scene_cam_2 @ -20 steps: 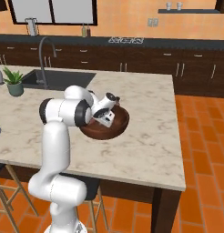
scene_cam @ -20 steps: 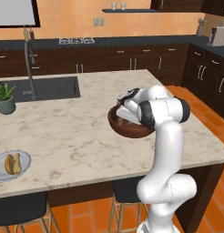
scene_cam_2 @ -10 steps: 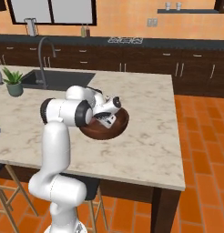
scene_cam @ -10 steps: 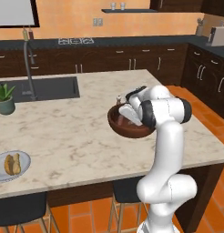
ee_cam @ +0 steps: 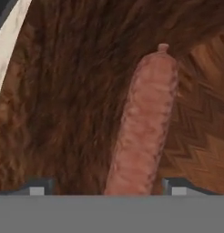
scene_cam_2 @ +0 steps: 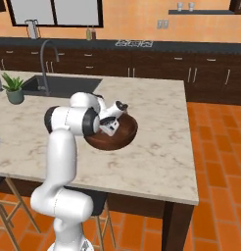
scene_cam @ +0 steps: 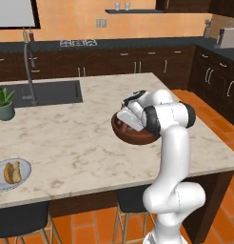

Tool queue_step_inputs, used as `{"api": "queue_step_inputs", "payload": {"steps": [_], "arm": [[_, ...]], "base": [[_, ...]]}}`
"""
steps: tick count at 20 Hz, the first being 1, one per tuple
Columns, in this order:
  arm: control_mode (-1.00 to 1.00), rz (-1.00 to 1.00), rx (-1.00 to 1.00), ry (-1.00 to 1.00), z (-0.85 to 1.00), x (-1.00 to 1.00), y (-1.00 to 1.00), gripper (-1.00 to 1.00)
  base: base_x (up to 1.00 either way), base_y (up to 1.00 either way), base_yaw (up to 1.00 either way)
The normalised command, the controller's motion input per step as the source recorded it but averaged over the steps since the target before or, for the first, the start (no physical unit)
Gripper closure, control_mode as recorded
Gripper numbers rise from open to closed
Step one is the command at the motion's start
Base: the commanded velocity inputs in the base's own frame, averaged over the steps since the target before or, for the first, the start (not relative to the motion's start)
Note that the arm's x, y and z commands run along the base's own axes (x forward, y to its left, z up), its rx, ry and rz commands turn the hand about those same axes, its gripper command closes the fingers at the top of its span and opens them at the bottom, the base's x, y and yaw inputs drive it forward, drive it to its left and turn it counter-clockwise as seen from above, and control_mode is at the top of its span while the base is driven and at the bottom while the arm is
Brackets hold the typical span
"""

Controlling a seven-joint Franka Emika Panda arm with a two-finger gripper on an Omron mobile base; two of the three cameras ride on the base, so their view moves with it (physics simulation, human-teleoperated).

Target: Place one bun and one sausage from the bowl on each plate.

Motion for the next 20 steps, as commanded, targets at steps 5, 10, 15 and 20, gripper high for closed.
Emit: {"api": "queue_step_inputs", "payload": {"steps": [5, 10, 15, 20], "arm": [[-1.00, 0.00, 0.21, 0.47, -1.00, 0.01, 0.00, -1.00], [-1.00, 0.00, 0.08, 0.22, -1.00, -0.67, 0.24, 1.00], [-1.00, 0.00, 0.05, 0.04, -1.00, -0.99, 0.29, 1.00], [-1.00, 0.00, 0.00, -0.15, -1.00, -1.00, 0.32, 1.00]], "base": [[0.00, 0.00, 0.00], [0.00, 0.00, 0.00], [0.00, 0.00, 0.00], [0.00, 0.00, 0.00]]}}
